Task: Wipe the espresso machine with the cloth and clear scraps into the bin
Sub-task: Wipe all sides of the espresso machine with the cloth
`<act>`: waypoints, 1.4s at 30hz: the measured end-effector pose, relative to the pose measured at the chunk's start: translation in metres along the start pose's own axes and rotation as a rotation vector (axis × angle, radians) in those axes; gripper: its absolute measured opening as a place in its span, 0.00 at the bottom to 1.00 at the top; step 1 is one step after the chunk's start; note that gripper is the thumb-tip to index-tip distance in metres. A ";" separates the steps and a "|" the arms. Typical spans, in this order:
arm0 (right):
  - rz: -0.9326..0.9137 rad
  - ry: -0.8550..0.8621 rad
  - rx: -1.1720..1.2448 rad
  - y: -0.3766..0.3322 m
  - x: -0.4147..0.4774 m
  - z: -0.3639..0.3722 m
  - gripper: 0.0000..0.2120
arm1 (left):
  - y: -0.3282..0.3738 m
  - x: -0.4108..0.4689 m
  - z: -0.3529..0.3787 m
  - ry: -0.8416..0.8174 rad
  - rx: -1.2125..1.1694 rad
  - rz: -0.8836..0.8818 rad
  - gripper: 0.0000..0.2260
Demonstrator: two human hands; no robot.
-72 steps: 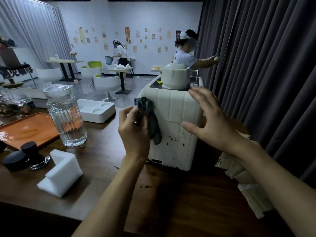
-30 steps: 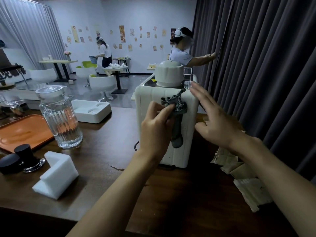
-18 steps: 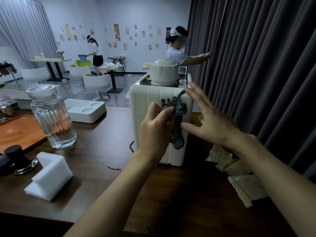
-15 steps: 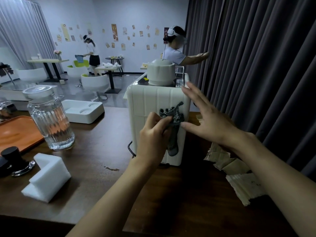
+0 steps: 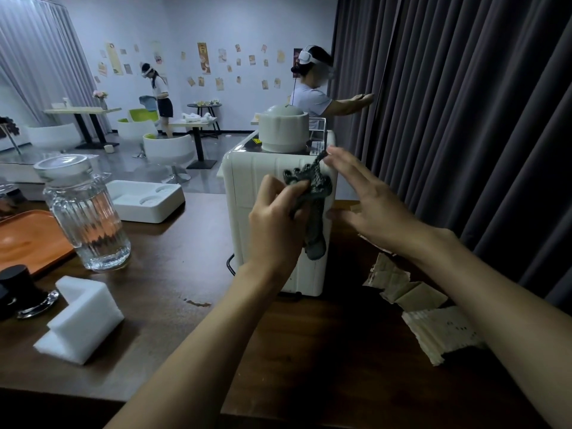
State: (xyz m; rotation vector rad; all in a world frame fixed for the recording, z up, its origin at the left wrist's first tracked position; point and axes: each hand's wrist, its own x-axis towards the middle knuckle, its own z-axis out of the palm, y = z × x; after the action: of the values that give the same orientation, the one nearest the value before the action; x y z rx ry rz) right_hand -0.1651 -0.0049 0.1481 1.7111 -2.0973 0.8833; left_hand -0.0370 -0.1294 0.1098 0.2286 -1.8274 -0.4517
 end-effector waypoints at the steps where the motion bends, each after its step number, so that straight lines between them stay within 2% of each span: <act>1: -0.002 -0.002 -0.001 0.001 0.000 0.000 0.41 | 0.001 0.001 0.001 -0.002 0.006 0.000 0.14; 7: 0.003 -0.054 -0.018 0.002 0.000 -0.004 0.45 | -0.003 -0.031 0.005 -0.115 0.017 0.001 0.12; 12: 0.042 -0.032 0.013 0.001 -0.001 -0.005 0.48 | 0.015 0.004 0.005 0.030 -0.018 -0.031 0.13; 17: 0.010 -0.009 -0.021 0.001 -0.001 -0.005 0.47 | 0.011 -0.026 0.010 -0.115 0.025 0.026 0.14; 22: 0.022 -0.044 0.013 0.000 -0.001 -0.009 0.46 | 0.003 -0.013 0.007 0.035 -0.013 -0.023 0.12; 26: 0.039 -0.062 0.009 -0.001 -0.003 -0.009 0.50 | -0.012 -0.046 0.007 -0.006 -0.021 -0.080 0.12; 32: 0.032 -0.008 0.006 -0.001 -0.002 0.001 0.47 | -0.016 -0.038 0.009 0.016 -0.027 -0.100 0.12; 37: 0.045 0.007 0.018 -0.001 -0.004 0.004 0.47 | -0.020 -0.072 0.010 -0.078 -0.036 -0.153 0.12; 42: 0.037 0.014 0.023 0.001 -0.003 0.006 0.47 | -0.025 -0.046 0.009 0.049 -0.035 -0.121 0.11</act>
State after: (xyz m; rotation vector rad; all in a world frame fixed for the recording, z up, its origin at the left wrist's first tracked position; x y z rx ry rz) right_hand -0.1640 -0.0059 0.1419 1.6773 -2.1239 0.9310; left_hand -0.0339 -0.1330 0.0567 0.3247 -1.7625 -0.5581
